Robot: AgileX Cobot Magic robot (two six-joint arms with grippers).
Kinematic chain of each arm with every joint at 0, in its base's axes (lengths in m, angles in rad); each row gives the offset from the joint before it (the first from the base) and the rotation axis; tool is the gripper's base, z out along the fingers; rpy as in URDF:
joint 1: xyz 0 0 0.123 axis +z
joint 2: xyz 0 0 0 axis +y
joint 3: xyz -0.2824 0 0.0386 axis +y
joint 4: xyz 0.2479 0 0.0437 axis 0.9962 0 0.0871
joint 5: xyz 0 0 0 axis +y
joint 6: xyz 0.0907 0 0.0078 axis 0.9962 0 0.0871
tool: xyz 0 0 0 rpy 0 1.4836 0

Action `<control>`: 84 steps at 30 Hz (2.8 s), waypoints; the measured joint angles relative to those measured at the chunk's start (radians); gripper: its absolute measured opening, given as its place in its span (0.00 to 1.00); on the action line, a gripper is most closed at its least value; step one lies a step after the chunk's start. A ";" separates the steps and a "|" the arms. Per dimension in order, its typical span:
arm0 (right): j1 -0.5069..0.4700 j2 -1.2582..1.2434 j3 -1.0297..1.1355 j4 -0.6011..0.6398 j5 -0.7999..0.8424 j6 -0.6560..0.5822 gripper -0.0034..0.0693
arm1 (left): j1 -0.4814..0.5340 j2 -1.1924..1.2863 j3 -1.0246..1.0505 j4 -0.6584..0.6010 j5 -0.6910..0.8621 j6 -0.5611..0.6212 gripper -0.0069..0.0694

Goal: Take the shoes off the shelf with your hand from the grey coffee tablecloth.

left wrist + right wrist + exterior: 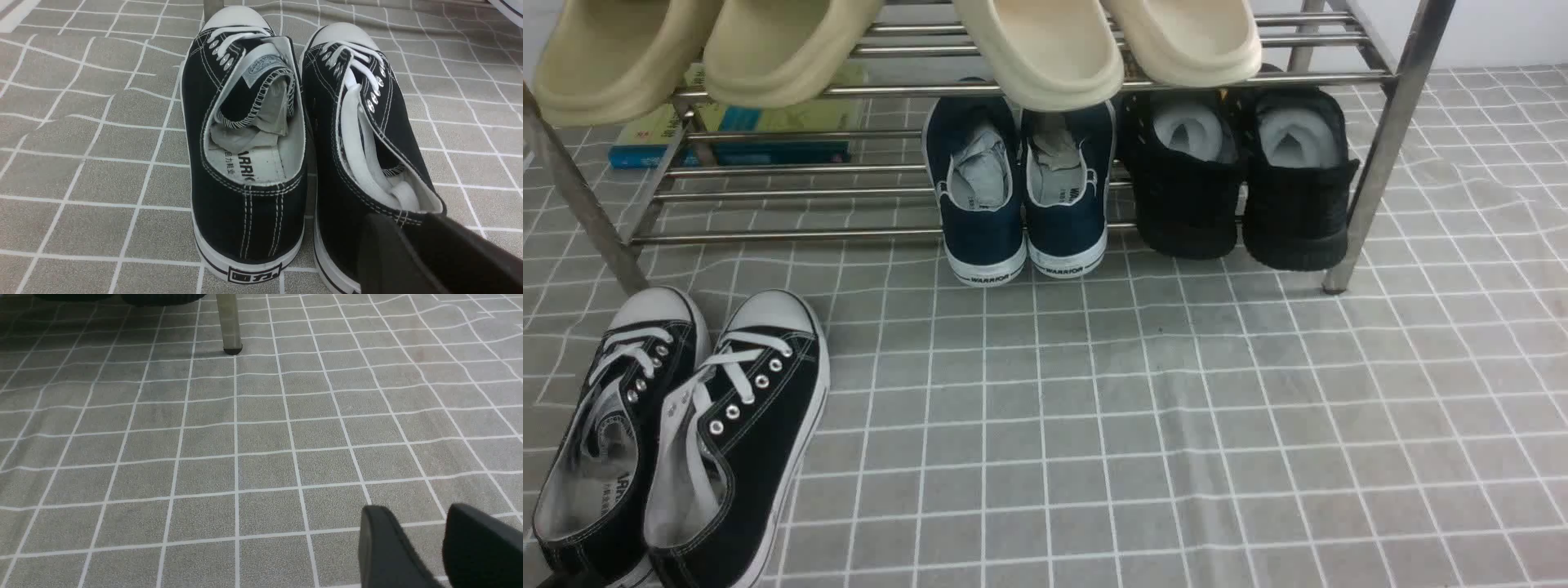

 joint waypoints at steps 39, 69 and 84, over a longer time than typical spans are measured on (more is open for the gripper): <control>0.000 0.000 0.007 0.338 -0.027 0.256 0.38 | 0.000 0.000 0.000 0.000 0.000 0.000 0.33; 0.000 0.958 -0.748 0.497 0.437 -0.457 0.07 | 0.000 0.000 0.000 0.000 0.000 0.000 0.38; 0.178 1.421 -1.142 0.692 0.482 -0.796 0.44 | 0.000 0.000 0.000 0.000 0.000 0.000 0.40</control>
